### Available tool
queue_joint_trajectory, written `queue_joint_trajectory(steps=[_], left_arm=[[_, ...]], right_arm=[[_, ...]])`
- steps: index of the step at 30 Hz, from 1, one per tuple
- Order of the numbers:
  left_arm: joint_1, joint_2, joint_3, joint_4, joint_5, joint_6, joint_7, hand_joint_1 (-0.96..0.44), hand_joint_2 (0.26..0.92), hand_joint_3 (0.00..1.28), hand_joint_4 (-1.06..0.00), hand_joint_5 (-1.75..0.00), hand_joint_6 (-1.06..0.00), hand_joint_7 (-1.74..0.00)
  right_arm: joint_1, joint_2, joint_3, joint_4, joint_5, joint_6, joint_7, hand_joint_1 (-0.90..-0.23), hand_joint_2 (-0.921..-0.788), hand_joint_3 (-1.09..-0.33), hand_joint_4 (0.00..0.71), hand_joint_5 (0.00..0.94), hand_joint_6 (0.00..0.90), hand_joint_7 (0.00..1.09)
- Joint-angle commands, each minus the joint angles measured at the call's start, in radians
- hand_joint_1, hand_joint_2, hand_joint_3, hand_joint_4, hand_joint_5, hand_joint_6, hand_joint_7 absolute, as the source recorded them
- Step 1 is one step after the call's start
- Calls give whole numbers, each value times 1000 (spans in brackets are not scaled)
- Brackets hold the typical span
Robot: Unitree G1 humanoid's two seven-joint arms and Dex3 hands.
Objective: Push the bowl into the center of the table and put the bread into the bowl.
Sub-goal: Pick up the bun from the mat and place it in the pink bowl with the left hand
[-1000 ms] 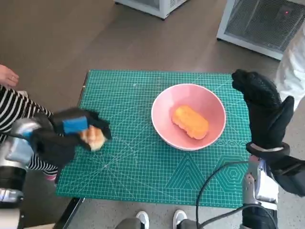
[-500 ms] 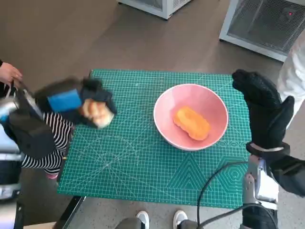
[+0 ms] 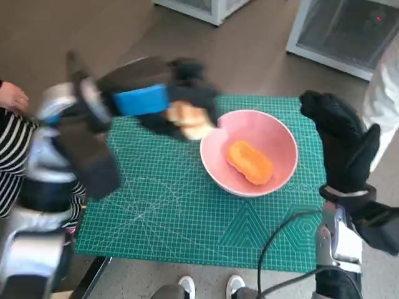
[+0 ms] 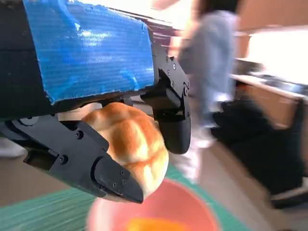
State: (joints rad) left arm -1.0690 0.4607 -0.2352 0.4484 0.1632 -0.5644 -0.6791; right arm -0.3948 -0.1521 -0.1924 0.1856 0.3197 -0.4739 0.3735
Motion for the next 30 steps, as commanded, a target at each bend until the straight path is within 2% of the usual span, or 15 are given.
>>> queue_joint_trajectory(steps=[1, 8, 16, 20, 22, 25, 26, 27, 29, 30], left_arm=[[-63, -58, -45, 149, 63, -77, 34, 1, 920, 56, -666, -1125, -677, -1174], [-115, -127, -98, 298, 133, -108, 52, 0, 921, 77, -646, -1161, -647, -1192], [-147, -170, -167, 440, 259, -151, 133, 0, 920, 86, -631, -1183, -641, -1191], [-157, -192, -188, 500, 283, -139, 127, 0, 920, 87, -647, -1184, -624, -1191], [-156, -200, -193, 510, 283, -94, 96, 0, 921, 91, -656, -1185, -605, -1200], [-153, -207, -196, 507, 279, -28, 58, -1, 921, 164, -584, -1236, -508, -1316], [-149, -210, -195, 498, 276, 22, 35, -127, 921, 186, -539, -1006, -505, -1351], [-146, -212, -194, 490, 273, 60, 18, -125, 897, 178, -509, -870, -459, -1216], [-140, -215, -193, 469, 271, 122, -8, -115, 865, 113, -513, -409, -453, -695], [-137, -216, -192, 454, 273, 160, -19, -117, 861, 86, -496, -262, -450, -526]], right_arm=[[25, -1, -1, -2, 16, 17, 7, -696, -921, -659, 126, 1, 62, 437], [44, -5, -6, -33, 20, 30, 1, -691, -921, -659, 126, 0, 61, 435], [65, -4, -16, -57, 14, 33, -13, -678, -921, -662, 123, 0, 57, 434], [74, -1, -18, -67, 8, 33, -25, -676, -921, -664, 122, 0, 60, 436], [76, 0, -19, -70, 5, 32, -31, -674, -921, -665, 122, 0, 62, 437], [76, 1, -19, -72, 3, 32, -37, -671, -921, -666, 122, 0, 65, 440], [76, 1, -19, -73, 0, 32, -41, -670, -921, -666, 122, 0, 65, 440], [76, 2, -19, -74, -2, 32, -45, -670, -921, -666, 122, 0, 66, 440], [76, 2, -18, -75, -4, 31, -49, -671, -921, -666, 122, 0, 66, 441], [75, 3, -18, -74, -6, 31, -51, -671, -921, -666, 122, 0, 66, 441]])
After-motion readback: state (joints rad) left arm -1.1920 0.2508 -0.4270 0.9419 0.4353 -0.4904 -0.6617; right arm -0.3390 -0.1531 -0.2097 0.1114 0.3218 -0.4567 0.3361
